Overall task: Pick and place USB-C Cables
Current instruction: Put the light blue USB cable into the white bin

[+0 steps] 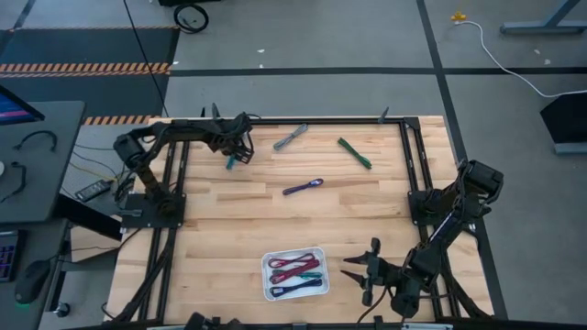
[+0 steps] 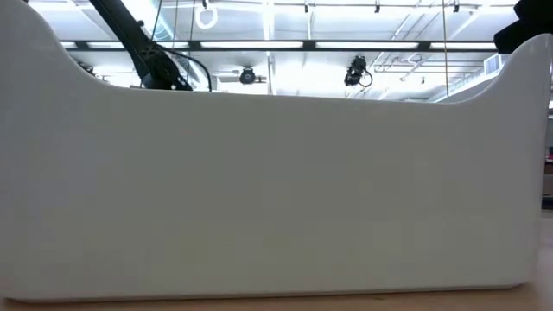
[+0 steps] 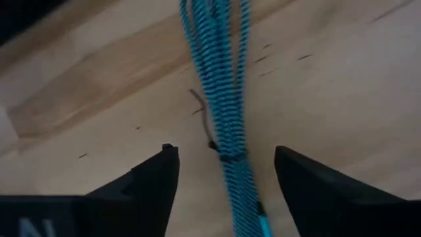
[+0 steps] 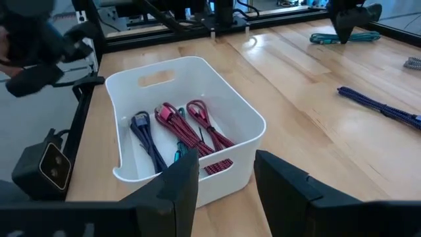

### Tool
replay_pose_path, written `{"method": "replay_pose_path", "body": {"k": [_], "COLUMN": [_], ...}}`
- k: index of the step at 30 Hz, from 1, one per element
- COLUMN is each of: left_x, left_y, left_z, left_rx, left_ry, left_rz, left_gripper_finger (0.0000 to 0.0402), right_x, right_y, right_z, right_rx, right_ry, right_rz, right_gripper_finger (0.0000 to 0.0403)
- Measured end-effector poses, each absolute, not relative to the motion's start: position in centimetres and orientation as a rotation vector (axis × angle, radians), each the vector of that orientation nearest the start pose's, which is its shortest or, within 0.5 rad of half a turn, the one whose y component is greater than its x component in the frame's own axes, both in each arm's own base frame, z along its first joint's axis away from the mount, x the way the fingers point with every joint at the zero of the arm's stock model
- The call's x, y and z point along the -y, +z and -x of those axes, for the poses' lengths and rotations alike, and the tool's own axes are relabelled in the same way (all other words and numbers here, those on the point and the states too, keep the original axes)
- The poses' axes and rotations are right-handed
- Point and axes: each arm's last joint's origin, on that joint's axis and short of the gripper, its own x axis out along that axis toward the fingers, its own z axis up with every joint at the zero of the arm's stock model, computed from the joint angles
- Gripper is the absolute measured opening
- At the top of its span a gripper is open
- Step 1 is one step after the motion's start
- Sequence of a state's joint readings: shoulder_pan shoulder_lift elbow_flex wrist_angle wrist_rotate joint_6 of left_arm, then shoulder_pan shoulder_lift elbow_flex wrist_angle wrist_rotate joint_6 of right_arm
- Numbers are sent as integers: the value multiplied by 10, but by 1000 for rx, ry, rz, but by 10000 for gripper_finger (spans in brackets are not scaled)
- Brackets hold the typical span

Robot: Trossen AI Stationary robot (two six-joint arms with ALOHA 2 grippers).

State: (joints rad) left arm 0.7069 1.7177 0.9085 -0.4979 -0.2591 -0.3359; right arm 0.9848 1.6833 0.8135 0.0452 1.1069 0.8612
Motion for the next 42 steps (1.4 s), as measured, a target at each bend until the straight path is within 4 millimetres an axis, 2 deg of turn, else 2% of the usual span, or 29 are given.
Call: {"method": "replay_pose_path", "body": {"k": [6,14,17,19,21,26,30,37,42], "left_x": [-204,-201,-193,-178,-165,-113,-58,43,98], "left_y": [126,125,131,139,157,197,226,248,251], "left_z": [-220,-221,-222,-221,-226,-240,-252,-280,-295], "left_rx": [-1207,-1261,-1291,-1341,-1289,-1154,-1006,-690,-469], "left_ry": [1039,940,927,910,888,730,481,47,-148], "left_rz": [578,506,457,420,368,270,204,102,85], "left_gripper_finger": [179,25,24,24,24,24,25,24,24], "right_x": [-243,-245,-252,-257,-260,-263,-263,-259,-255], "right_y": [158,160,163,166,170,173,173,173,174], "right_z": [-192,-192,-186,-180,-175,-166,-165,-171,-177], "right_rx": [-319,-311,-296,-273,-240,-173,-162,-163,-166], "right_ry": [-269,-256,-222,-208,-214,-257,-268,-294,-312], "right_rz": [-132,-133,-145,-155,-142,-114,-93,-47,-29], "right_gripper_finger": [153,153,153,153,153,153,152,152,152]}}
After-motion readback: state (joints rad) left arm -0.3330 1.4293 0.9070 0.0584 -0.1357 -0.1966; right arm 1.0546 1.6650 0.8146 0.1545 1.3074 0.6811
